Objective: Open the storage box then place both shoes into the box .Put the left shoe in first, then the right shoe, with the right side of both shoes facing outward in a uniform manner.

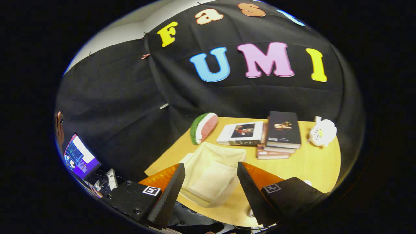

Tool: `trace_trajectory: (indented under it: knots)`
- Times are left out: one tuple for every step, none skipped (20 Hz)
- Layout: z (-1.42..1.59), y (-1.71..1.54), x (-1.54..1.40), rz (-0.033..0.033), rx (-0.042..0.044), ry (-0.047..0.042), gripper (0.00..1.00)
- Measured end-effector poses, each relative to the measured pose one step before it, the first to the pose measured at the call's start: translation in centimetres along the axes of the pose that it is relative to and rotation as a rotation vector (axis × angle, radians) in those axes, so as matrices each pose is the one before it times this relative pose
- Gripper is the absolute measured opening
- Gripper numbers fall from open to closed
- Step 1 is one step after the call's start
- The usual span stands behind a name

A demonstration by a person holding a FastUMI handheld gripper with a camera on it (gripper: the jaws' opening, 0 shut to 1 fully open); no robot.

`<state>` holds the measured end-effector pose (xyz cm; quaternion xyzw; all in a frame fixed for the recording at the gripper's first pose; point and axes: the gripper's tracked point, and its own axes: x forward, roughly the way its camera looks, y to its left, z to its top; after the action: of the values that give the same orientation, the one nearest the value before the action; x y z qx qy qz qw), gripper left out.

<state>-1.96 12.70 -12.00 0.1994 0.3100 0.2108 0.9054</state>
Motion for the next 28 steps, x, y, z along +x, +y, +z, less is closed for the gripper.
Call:
trace_trajectory:
  knots:
    - [-1.16, -2.346, -0.628, -0.05237, -0.00057, 0.01437, 0.98]
    - [-1.441, -2.197, -0.46, -0.05121, 0.00399, 0.02043, 0.98]
    - [-1.679, -2.271, -0.318, -0.04612, 0.00794, 0.02219, 0.97]
    - [-1.645, -1.913, -0.237, -0.04121, 0.01571, 0.02356, 0.97]
    - [-1.759, -1.527, 0.074, -0.03303, 0.01599, 0.02347, 0.97]
    - [-1.806, -1.413, 0.349, -0.02727, 0.01016, 0.02719, 0.96]
    - [-1.667, -1.148, 0.714, -0.0236, 0.00216, 0.03029, 0.96]
    - [-1.694, -0.917, 0.746, -0.02096, -0.00243, 0.03121, 0.93]
    - [-1.599, -0.571, 1.189, -0.00915, 0.00101, 0.0359, 0.86]
    - [-1.564, -0.178, 1.043, 0.00243, 0.00377, 0.03779, 0.84]
    - [-1.232, -0.144, 1.213, -0.00076, 0.00012, 0.0294, 0.79]
    - [-0.873, -0.265, 1.365, -0.00786, -0.01334, 0.02426, 0.76]
    - [-0.973, -0.292, 1.141, -0.01262, -0.02127, 0.02019, 0.75]
    - [-0.577, -0.285, 1.441, -0.015, -0.01603, 0.02338, 0.75]
    - [-0.656, 0.099, 1.192, -0.00282, -0.00439, 0.0246, 0.75]
    - [-0.305, 0.107, 1.047, -0.00576, 0.00196, 0.01693, 0.75]
    - [-0.326, -0.193, 0.966, -0.00942, 0.00333, 0.01322, 0.72]
    - [-0.102, -0.183, 0.926, -0.01136, 0.01058, 0.00734, 0.7]
    - [-0.018, -0.055, 0.849, -0.00364, 0.01836, 0.00703, 0.7]
    - [-0.015, 0.044, 0.831, -0.00215, 0.02155, 0.00519, 0.7]
    - [0.124, -0.084, 0.784, -0.00708, 0.01824, 0.00244, 0.71]
    - [0.131, 0.057, 0.556, 0.00023, 0.01128, 0.00395, 0.72]
    - [0.551, 0.272, 0.39, 0.00599, 0.02037, -0.00917, 0.72]
    - [0.781, -0.148, 0.421, -0.0069, 0.01544, -0.02456, 0.71]
    - [0.649, -0.266, 0.427, -0.0109, 0.01923, -0.01866, 0.69]
    - [0.384, -0.171, 0.47, -0.00519, 0.03376, -0.00939, 0.68]
    - [0.17, 0.258, 0.355, 0.01205, 0.05753, 0.00733, 0.67]
    - [-0.034, 0.621, 0.18, 0.02906, 0.07571, 0.01844, 0.64]
